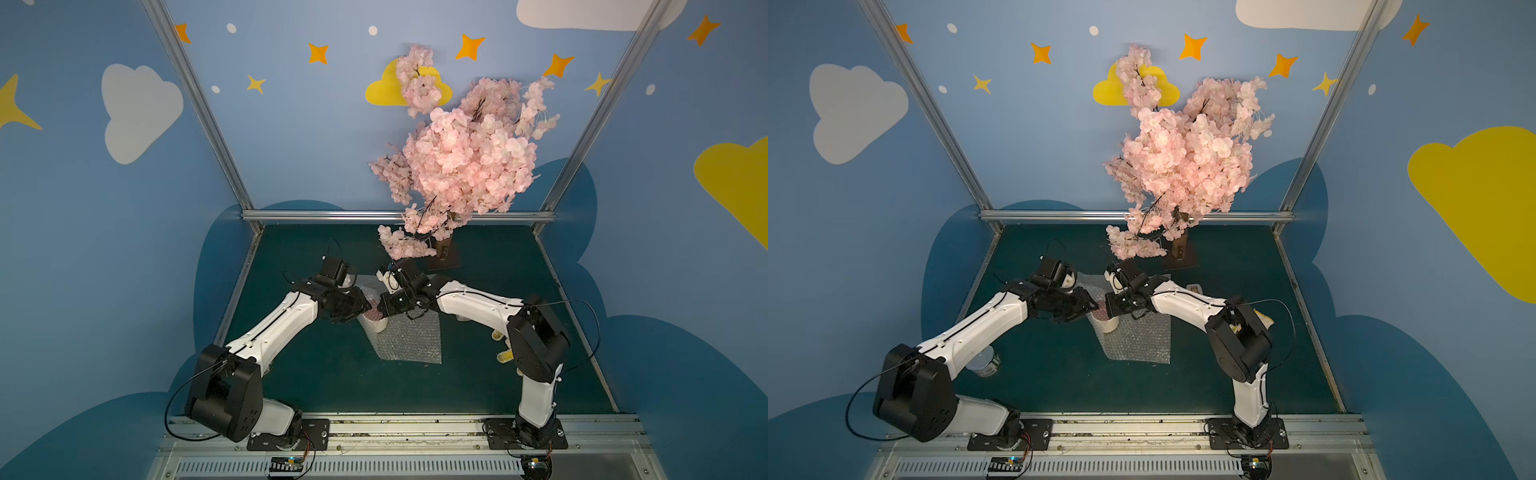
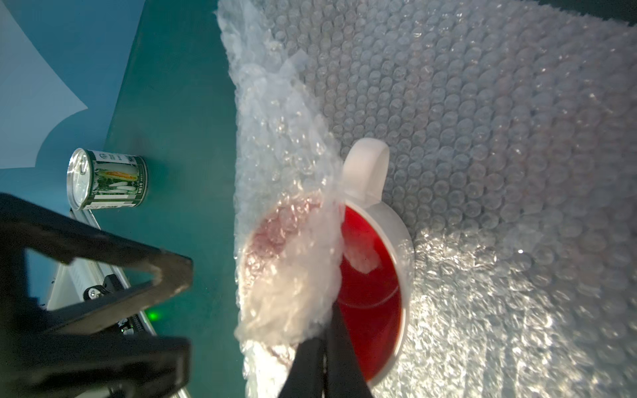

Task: Wrap mugs in bubble wrap
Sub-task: Wrap the mug in bubble wrap.

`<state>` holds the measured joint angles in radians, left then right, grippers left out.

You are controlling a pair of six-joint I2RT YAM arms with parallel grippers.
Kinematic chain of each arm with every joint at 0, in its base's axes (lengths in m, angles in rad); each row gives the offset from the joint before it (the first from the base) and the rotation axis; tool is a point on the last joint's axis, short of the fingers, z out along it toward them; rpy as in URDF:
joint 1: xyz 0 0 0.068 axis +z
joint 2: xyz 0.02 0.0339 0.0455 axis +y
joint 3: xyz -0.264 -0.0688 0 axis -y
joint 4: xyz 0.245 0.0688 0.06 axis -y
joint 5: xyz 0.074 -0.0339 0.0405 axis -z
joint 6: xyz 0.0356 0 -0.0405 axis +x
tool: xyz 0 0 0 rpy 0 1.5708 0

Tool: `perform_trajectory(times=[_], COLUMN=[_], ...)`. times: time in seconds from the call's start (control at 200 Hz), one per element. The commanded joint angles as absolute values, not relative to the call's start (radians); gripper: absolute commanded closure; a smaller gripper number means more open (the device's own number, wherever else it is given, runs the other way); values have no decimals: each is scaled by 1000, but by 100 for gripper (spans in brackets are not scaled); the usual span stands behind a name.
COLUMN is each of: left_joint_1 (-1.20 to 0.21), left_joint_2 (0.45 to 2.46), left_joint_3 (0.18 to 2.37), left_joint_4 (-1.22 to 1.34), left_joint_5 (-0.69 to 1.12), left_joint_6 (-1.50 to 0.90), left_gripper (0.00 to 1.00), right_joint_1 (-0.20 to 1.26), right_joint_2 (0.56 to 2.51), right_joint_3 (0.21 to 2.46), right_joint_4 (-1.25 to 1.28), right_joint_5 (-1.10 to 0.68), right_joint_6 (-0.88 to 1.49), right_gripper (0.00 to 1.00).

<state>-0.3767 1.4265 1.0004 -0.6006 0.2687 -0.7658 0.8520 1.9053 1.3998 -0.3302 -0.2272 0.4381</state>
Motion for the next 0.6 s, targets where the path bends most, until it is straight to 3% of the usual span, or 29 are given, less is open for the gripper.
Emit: perform_trajectory(times=[0.0, 0.491, 0.596], left_joint_1=[-386, -390, -388], left_joint_2=[1430, 1460, 1515], left_joint_3=[960, 920, 946], left_joint_4=[-618, -420, -446], left_joint_5=[255, 200, 224], left_joint_6=[-807, -949, -931], left_gripper=[50, 48, 55], right_joint_1=[865, 884, 886], right_joint_2=[1923, 1932, 1933], right_joint_3=[1429, 1417, 1421], right_joint_4=[-388, -384, -382], right_joint_5=[-170, -145, -141], right_joint_6=[448, 481, 490], right_gripper=[100, 100, 100])
